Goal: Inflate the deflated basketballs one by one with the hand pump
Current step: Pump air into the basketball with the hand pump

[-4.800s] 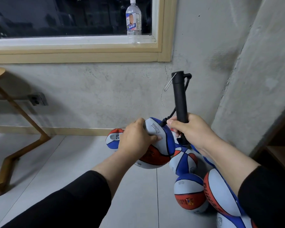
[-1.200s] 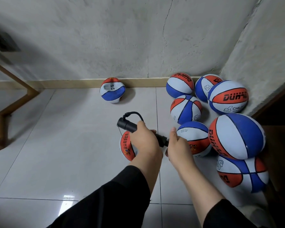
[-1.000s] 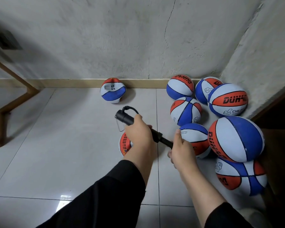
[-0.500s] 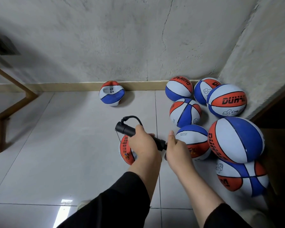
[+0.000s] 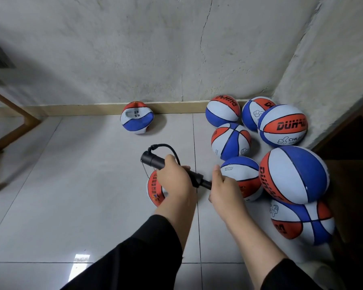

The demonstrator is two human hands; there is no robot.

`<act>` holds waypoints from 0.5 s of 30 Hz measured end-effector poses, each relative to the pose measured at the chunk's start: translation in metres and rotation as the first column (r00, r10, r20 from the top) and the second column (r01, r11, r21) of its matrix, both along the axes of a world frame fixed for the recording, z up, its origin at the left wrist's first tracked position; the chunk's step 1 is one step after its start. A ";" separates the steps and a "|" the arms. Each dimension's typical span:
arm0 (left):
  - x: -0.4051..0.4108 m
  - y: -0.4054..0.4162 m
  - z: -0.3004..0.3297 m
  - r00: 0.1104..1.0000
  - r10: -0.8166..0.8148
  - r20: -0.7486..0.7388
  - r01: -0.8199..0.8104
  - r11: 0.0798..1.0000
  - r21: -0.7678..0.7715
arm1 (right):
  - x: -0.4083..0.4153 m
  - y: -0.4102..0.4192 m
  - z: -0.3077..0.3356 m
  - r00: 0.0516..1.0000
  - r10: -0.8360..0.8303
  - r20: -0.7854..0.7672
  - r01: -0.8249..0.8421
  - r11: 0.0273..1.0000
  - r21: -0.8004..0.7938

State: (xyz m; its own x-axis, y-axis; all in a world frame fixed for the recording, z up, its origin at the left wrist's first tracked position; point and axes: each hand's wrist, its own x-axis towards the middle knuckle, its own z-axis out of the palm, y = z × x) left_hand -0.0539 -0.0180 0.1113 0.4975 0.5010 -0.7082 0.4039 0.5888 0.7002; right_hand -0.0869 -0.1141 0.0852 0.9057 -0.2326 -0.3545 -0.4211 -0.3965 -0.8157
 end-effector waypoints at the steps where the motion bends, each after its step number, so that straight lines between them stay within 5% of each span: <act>1: -0.004 -0.005 0.002 1.000 -0.004 -0.002 0.004 1.000 -0.002 | 0.001 0.001 0.001 1.000 0.011 0.008 -0.011 1.000 -0.016; 7: -0.004 -0.002 0.002 1.000 -0.024 0.009 0.025 0.999 -0.025 | -0.002 0.006 0.000 0.999 0.043 -0.011 -0.043 0.998 0.035; 15: 0.014 0.032 -0.001 0.998 0.065 0.017 -0.065 0.998 0.022 | -0.010 -0.020 -0.012 0.984 -0.101 -0.145 0.123 0.981 0.151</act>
State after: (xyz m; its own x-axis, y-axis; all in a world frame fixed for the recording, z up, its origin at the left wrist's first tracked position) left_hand -0.0403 0.0140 0.1105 0.4750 0.5482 -0.6884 0.3535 0.5975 0.7198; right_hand -0.0971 -0.1342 0.0727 0.8177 -0.2608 -0.5132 -0.5670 -0.2101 -0.7965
